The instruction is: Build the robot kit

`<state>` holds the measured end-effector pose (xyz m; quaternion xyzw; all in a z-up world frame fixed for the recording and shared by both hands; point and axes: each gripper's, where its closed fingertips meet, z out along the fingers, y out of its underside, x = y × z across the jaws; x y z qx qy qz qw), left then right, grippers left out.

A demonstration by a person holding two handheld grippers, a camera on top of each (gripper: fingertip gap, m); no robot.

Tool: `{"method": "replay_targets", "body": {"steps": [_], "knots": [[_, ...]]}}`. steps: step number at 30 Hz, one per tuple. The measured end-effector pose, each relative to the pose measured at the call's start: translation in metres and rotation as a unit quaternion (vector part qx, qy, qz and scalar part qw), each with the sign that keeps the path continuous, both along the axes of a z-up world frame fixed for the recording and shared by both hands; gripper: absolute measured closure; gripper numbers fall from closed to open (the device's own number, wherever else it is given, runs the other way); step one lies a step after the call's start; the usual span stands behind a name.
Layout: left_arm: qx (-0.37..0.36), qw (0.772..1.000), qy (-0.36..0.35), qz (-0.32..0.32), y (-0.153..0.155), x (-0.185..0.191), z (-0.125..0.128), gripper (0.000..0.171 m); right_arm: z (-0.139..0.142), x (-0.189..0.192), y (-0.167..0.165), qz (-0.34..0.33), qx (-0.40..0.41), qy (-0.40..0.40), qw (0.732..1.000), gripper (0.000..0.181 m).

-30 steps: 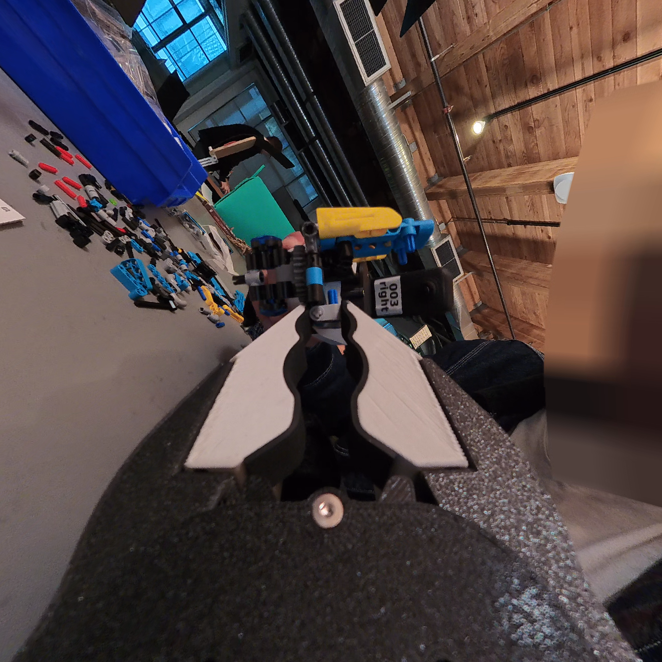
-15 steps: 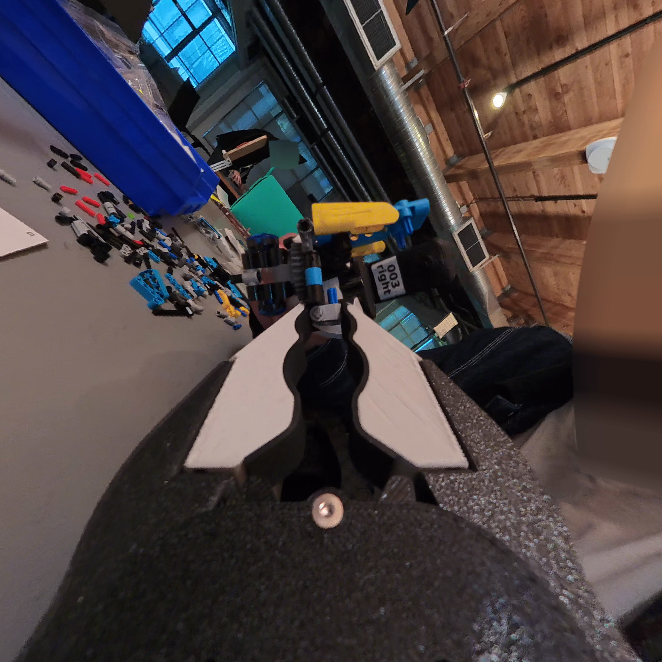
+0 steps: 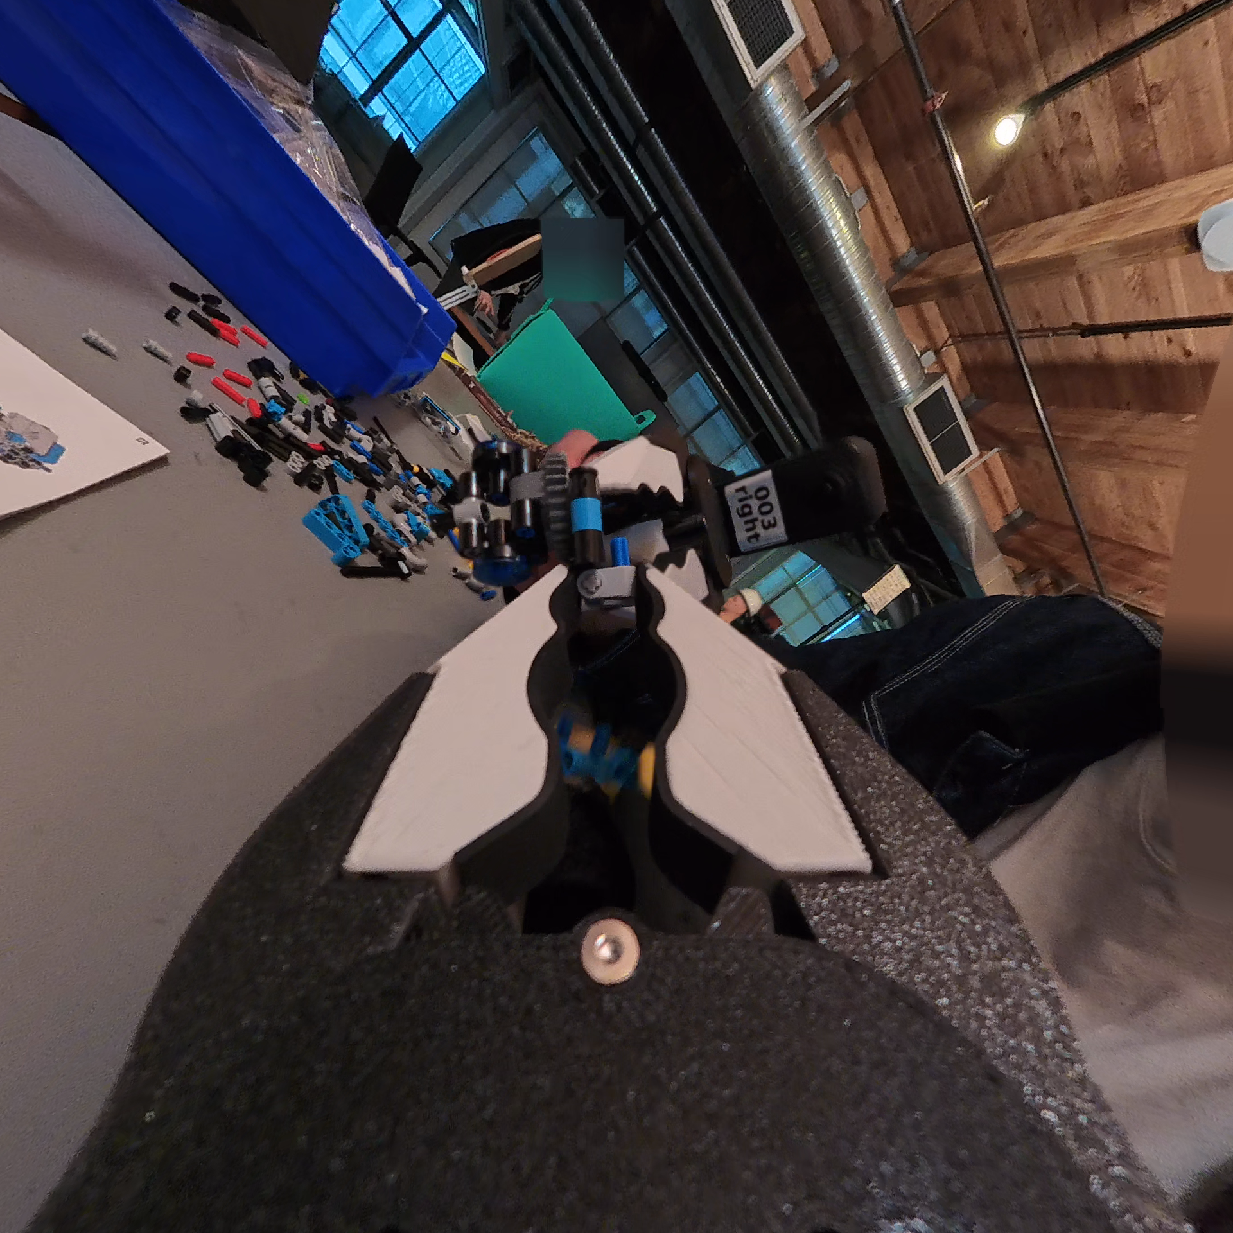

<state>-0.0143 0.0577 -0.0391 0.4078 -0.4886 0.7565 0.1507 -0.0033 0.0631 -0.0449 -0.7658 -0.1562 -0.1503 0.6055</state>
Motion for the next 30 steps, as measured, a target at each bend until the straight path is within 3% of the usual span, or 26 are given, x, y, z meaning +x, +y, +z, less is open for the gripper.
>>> {"method": "replay_targets", "body": {"steps": [5,9,11,14,16,18,23,26,30], "knots": [[0.112,0.993,-0.036,0.030,0.005,0.005,-0.014,0.157,-0.015,0.010,0.000,-0.019,-0.030,0.013,0.999,0.154],[0.253,0.959,-0.113,0.064,0.013,0.007,-0.024,0.156,-0.022,0.018,-0.003,-0.035,-0.052,0.064,0.996,0.154],[0.350,0.920,-0.157,0.077,0.016,0.009,-0.034,0.156,-0.029,0.016,-0.005,-0.032,-0.081,0.109,0.990,0.157],[0.524,0.818,-0.228,0.065,0.023,0.005,-0.065,0.156,-0.050,-0.006,-0.017,-0.001,-0.171,0.206,0.963,0.153],[0.586,0.771,-0.247,0.035,0.024,-0.003,-0.083,0.156,-0.059,-0.031,-0.031,0.025,-0.217,0.247,0.944,0.150],[0.598,0.767,-0.233,0.001,0.020,-0.014,-0.096,0.156,-0.065,-0.067,-0.050,0.071,-0.245,0.258,0.932,0.151],[0.566,0.797,-0.193,-0.087,-0.001,-0.041,-0.109,0.156,-0.093,-0.126,-0.076,0.125,-0.317,0.213,0.916,0.156],[0.554,0.806,-0.169,-0.122,-0.006,-0.053,-0.117,0.155,-0.098,-0.128,-0.069,0.105,-0.322,0.204,0.919,0.154],[0.557,0.807,-0.163,-0.114,-0.002,-0.053,-0.117,0.156,-0.097,-0.132,-0.064,0.089,-0.323,0.182,0.925,0.149]]}}
